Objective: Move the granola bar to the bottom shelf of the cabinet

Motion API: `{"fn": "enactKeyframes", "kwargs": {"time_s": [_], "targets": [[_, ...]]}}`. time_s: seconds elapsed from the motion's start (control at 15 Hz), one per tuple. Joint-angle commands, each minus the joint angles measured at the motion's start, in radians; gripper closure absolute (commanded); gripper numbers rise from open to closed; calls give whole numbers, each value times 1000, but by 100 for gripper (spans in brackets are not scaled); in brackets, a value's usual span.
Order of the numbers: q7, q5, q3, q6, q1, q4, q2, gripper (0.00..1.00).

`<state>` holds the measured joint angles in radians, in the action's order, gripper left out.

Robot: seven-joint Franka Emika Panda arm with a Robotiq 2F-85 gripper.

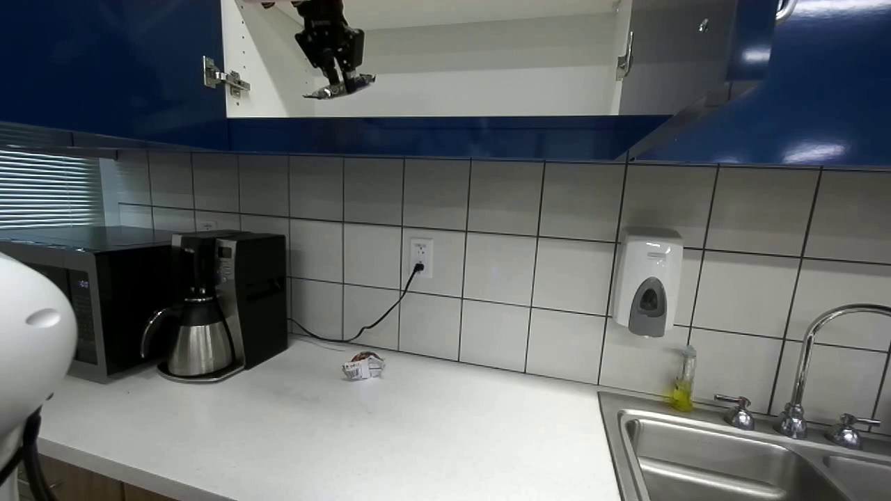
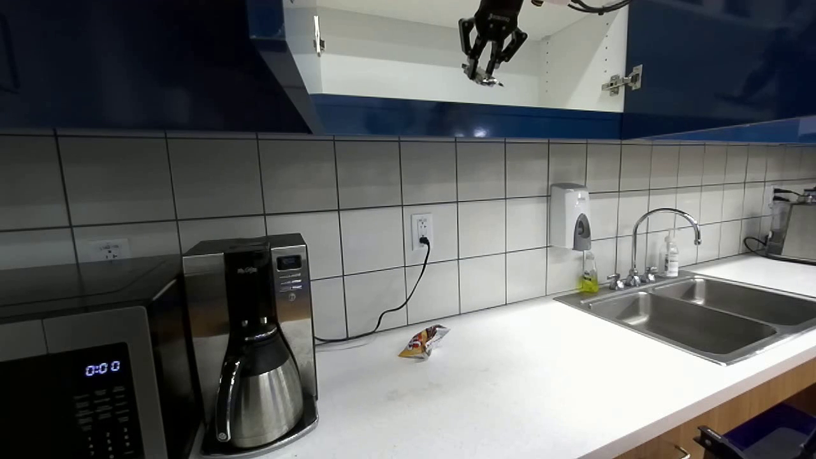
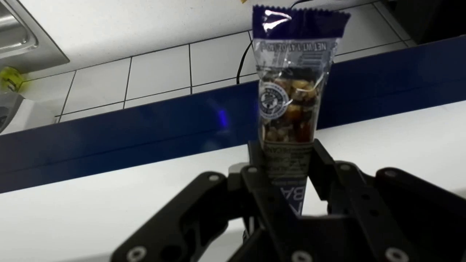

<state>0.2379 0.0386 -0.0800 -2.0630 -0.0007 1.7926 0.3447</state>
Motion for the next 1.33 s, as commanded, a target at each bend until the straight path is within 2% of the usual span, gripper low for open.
{"fn": "enactKeyframes", "kwargs": {"time_s": [0.0,1.27], "targets": [[30,-4,-8,-37,-1,-50,-48,91],[99,17,-2,-88,27,-282,-312,91]]}}
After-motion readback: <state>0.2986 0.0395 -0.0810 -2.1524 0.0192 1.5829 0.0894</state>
